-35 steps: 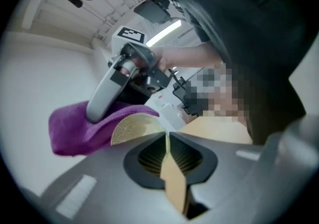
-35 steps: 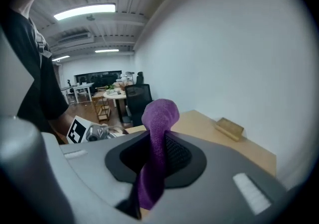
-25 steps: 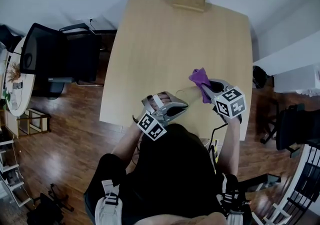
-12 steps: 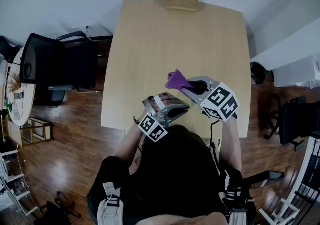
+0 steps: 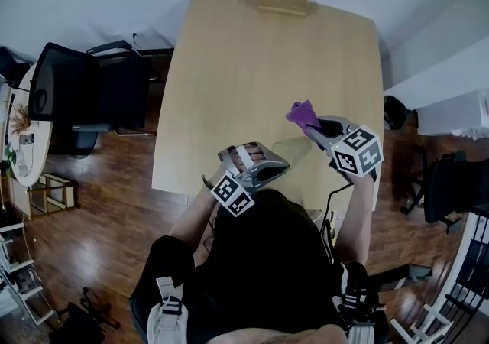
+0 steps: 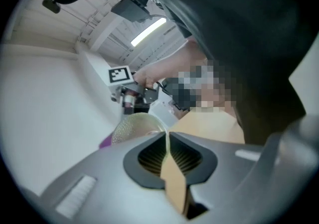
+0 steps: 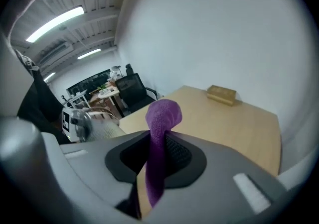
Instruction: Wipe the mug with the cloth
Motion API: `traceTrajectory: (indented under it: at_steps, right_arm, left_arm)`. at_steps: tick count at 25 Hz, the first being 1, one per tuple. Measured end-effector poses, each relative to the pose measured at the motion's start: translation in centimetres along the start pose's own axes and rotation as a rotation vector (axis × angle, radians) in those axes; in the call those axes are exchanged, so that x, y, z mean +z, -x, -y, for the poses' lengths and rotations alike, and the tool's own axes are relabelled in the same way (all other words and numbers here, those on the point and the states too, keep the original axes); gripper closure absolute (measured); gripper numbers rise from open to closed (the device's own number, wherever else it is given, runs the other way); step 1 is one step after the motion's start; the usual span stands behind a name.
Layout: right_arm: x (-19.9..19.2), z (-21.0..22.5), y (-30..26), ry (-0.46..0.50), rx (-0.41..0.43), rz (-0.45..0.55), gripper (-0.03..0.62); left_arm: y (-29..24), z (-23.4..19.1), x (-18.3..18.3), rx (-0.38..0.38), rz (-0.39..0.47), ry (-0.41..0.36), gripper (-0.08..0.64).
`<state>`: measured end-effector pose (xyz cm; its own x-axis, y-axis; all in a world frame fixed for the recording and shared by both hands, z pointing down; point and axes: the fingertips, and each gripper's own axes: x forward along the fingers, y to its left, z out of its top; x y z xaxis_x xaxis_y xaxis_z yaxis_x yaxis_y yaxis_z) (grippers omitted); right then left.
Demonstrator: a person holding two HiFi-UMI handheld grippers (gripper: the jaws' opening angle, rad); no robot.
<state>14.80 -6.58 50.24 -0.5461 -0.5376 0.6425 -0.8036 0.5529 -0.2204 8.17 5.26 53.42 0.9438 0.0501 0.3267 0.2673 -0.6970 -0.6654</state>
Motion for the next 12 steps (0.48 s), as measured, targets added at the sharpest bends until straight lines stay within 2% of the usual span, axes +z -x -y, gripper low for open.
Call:
traceTrajectory:
  at_steps: [3, 5, 6, 8, 10, 12]
  right_arm:
    - [4.3, -5.7, -0.2, 0.114, 0.165, 0.071, 0.526]
    - [4.3, -8.2, -1.2, 0.167, 0.259, 0.033, 0.526]
    - [3.7, -8.3, -1.7, 0.173, 0.275, 0.003, 0.526]
    - [2.3, -7.1, -2.2, 0.137, 0.267, -0.030, 0.526]
    - [1.2, -5.3, -2.2, 0.061, 0.266, -0.031, 0.526]
    - [-0.1, -3.2, -2.2, -0.024, 0.265, -0.031, 0.526]
  left_arm:
    - [-0.8, 0.7, 0.2, -0.044, -0.019, -0.063, 0.517]
    - [-1.1, 0.7, 0.4, -0.050, -0.023, -0.086, 0.517]
    - [-1.1, 0.5, 0.5, -0.047, -0.027, -0.096, 0.517]
    - [-1.0, 0.5, 0.6, -0.034, -0.038, -0.110, 0.515]
    - [-0.5, 0.4, 0.6, -0.017, -0.037, -0.102, 0.515]
    - [0.0, -0.1, 0.8, 0.012, -0.002, -0.038, 0.512]
